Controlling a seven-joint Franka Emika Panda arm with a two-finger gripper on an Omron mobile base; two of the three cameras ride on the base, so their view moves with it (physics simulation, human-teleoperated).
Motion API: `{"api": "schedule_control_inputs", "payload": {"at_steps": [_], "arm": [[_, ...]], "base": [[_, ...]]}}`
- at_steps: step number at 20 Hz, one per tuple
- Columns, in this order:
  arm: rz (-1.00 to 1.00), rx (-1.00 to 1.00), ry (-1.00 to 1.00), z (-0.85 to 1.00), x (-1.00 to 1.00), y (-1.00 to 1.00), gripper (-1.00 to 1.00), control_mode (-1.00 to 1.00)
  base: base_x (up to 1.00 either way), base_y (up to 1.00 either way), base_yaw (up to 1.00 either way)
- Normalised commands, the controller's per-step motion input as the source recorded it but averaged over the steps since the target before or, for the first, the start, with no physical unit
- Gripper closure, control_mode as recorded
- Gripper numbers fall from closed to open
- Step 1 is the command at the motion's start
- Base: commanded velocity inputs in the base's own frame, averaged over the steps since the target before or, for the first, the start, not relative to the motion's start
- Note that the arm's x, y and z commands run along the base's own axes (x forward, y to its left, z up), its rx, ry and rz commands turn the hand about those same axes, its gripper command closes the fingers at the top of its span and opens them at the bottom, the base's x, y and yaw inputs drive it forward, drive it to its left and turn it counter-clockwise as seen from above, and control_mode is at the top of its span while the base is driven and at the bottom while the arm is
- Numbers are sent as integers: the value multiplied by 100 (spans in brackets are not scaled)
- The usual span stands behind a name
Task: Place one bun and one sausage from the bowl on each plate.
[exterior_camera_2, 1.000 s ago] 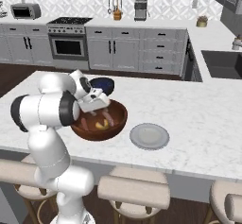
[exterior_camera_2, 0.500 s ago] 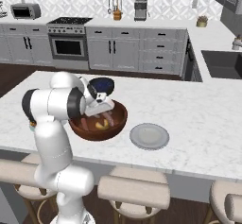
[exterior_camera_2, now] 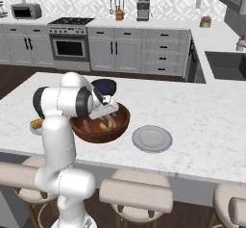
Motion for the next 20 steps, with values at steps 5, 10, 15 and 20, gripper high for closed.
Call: {"api": "schedule_control_inputs", "payload": {"at_steps": [5,10,15,20], "arm": [[0,-1,0,-51,-17,-24,100,-100],[0,-1,0,-69,-46,-39,100,-100],[0,1,-13,-14,-80,-20,100,-100],[0,11,-34,94,-92,0,100,-100]], "base": [[0,0,0],[0,0,0],[0,0,0],[0,0,0]]}}
